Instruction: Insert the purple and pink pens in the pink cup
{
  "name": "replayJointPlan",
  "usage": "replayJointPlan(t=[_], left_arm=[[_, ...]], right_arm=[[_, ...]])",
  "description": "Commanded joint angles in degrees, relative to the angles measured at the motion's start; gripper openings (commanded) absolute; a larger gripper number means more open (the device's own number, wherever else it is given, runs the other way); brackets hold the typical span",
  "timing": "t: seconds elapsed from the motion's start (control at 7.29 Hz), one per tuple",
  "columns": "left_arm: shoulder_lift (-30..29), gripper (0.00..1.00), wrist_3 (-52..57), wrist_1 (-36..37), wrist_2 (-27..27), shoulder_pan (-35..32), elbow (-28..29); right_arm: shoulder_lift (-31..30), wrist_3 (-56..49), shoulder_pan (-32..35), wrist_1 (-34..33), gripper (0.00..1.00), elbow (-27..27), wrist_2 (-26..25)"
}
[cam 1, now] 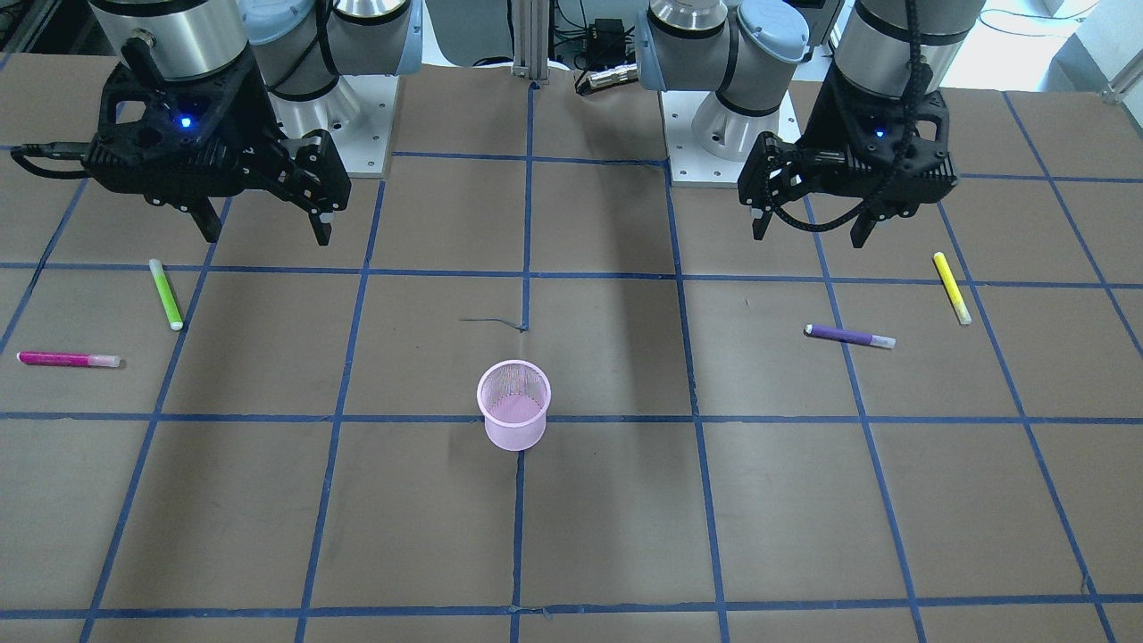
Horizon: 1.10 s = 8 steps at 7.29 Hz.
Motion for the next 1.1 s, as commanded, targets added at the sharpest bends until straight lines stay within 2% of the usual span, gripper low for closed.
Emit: replayJointPlan(t=[0.0, 0.27, 0.41, 0.55, 0.69, 0.96], left_arm=[[-1.0, 1.00, 0.7, 1.1, -2.2, 1.3, 2.5], [-1.8, 1.00, 0.2, 0.8, -3.6, 1.7, 3.4], [-1.5, 1.00, -0.3, -1.6, -6.0, 3.8, 3.5], [-1.0, 1.00, -0.8, -6.0, -8.2, 7.8, 3.5], [-0.7, 1.00, -2.2, -9.1, -7.7, 8.6, 3.4], [-1.0, 1.00, -6.1, -9.0, -7.9, 6.9, 3.1]], right_arm=[[-0.1, -0.7, -0.1, 0.0, 1.00, 0.0, -0.5], [0.0, -2.4, -0.7, 0.2, 1.00, 0.2, -0.3], [0.0, -12.4, -4.4, 1.3, 1.00, 0.3, -0.4], [-0.4, -21.2, -10.9, 5.3, 0.99, 0.3, -0.1], [-0.5, -30.5, -16.8, 5.9, 0.99, 0.3, -0.2], [-0.4, -55.8, -28.8, 5.5, 0.95, 1.6, -0.3]])
